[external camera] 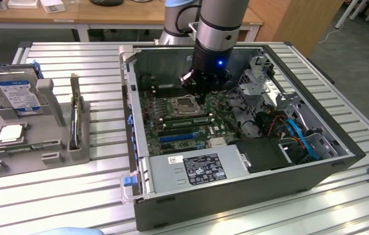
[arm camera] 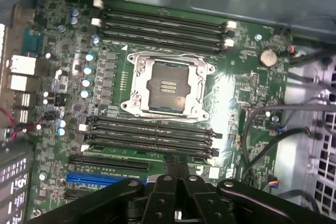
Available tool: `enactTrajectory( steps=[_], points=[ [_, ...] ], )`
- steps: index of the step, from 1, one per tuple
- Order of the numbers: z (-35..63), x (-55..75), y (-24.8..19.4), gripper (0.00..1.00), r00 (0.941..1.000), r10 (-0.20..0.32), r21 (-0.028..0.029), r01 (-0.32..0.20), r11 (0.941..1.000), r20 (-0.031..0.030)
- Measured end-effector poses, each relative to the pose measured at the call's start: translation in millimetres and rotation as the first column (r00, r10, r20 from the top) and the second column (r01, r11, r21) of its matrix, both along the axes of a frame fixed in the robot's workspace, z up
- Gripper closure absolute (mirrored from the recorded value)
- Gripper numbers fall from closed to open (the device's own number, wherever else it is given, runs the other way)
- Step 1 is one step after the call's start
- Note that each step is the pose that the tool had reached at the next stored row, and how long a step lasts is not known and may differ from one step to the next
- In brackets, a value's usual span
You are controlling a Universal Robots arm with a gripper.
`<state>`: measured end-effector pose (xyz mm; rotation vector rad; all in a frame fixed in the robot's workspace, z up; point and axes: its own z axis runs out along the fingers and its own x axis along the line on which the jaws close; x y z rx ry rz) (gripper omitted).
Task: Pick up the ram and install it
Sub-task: 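Press down the ram until it locks into place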
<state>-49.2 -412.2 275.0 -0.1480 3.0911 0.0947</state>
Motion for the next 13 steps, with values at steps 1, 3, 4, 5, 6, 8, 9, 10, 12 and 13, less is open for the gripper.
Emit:
enactTrajectory(
  steps=[1,3,4,5,6,8,9,10,12,13],
  points=[
    [0.0,0.0,0.0,0.90,0.9999,-0.011,-0.0009,0.011,0.9999,-0.0008],
    [0.0,0.0,0.0,0.90,0.9994,-0.033,-0.0029,0.033,0.9994,-0.0029],
    [0.0,0.0,0.0,0.90,0.9990,-0.044,-0.0039,0.044,0.9990,-0.0041],
    [0.0,0.0,0.0,0.90,0.9985,-0.054,-0.0050,0.054,0.9985,-0.0051],
    [0.0,0.0,0.0,0.90,0.9978,-0.066,-0.0061,0.066,0.9978,-0.0063],
    [0.0,-0.1,-0.1,0.90,0.9966,-0.082,-0.0070,0.082,0.9966,-0.0079],
    [0.0,-0.1,-0.1,0.90,0.9963,-0.085,-0.0070,0.085,0.9963,-0.0081],
    [0.0,-0.1,0.0,0.90,0.9963,-0.086,-0.0069,0.086,0.9963,-0.0081],
    [-0.1,0.0,0.0,0.90,0.9963,-0.086,-0.0069,0.086,0.9963,-0.0081],
    [-0.1,0.0,0.0,0.90,0.9963,-0.086,-0.0069,0.086,0.9963,-0.0081]
  ],
)
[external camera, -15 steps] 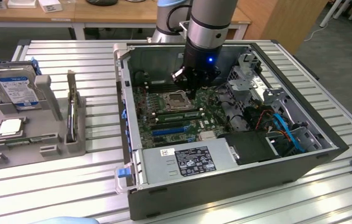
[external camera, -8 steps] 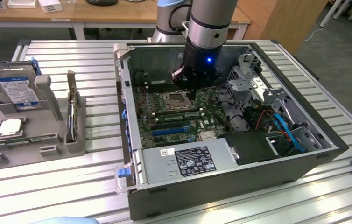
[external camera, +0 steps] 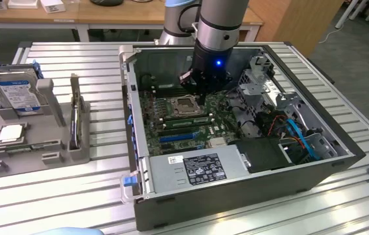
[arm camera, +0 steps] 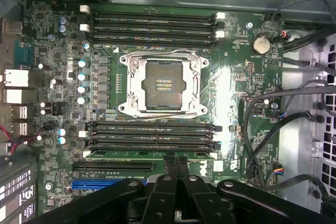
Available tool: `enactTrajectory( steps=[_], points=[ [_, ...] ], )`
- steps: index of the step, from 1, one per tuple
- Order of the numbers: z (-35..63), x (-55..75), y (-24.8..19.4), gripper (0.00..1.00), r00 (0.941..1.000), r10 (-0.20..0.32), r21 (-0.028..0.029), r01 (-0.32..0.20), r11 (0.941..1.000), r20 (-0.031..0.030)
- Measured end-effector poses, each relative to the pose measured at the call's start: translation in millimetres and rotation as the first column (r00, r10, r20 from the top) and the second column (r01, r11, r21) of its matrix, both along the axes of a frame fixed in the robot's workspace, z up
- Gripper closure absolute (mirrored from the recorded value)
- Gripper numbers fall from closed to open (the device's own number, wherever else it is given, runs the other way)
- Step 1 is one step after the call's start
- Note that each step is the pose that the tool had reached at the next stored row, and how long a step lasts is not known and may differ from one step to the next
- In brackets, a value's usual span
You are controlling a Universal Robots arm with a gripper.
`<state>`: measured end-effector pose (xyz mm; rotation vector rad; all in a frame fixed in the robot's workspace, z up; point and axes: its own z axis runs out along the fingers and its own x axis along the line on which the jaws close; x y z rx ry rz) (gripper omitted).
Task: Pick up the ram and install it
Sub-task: 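Press down the ram until it locks into place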
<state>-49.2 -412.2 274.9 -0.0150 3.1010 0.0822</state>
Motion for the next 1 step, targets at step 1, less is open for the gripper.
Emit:
enactTrajectory(
  steps=[1],
  points=[
    [0.0,0.0,0.0,0.90,1.0000,0.000,0.0000,0.000,1.0000,0.0000]
  ],
)
